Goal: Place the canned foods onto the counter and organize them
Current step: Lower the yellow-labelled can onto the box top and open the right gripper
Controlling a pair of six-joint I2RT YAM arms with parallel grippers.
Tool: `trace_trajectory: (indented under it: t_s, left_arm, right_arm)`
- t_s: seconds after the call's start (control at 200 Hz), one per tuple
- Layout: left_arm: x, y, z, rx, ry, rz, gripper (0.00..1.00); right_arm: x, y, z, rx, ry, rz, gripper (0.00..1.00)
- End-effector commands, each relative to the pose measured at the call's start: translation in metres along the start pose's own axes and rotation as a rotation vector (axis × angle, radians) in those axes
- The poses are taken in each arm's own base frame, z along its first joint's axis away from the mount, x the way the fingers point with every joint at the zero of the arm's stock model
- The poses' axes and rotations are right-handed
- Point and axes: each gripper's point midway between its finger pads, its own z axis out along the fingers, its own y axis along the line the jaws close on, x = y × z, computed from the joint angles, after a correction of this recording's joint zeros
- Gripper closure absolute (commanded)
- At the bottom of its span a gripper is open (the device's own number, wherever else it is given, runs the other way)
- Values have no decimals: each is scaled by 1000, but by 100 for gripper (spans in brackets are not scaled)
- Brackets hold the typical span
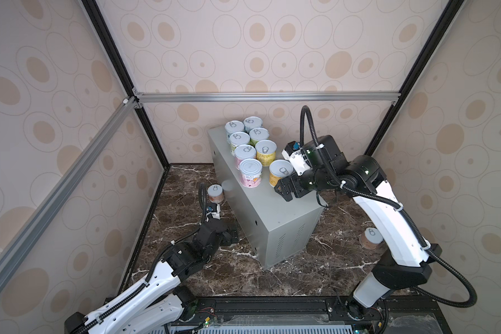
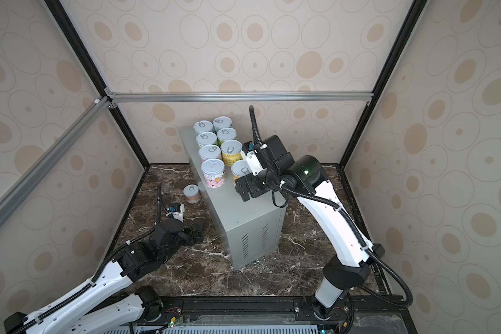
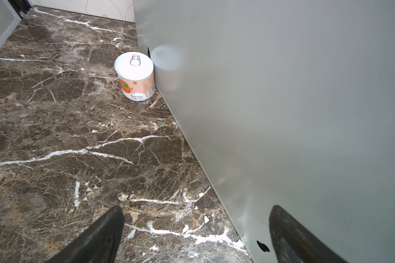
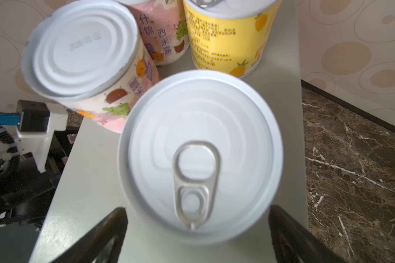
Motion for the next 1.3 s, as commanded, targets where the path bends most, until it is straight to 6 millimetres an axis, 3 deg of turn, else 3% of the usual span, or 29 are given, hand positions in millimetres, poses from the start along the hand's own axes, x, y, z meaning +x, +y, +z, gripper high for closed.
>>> trace_trajectory:
  t_s: [0.0,0.035,0.27,0.74,1.295]
  left_arm:
    - [-16,3,-9,-17,-36,-13,1]
    - [-16,4,-9,-19,-37,-12,1]
    - [-15,5,-9,-25,-36,-9,1]
    - [-8,9,-5,-38,-28,-3,1]
    - [-3,8,3,-48,-15,15,1]
  right_arm:
    - [-9,11,-11,-56,-90,-9,1]
    - [-8,12,-12,-64,-102,-6,1]
    - [-3,14,-6,-87,-124,24,31]
    - [-19,10,17,-47,-125,13,49]
    - [-29,-11,32,77,-136,36,50]
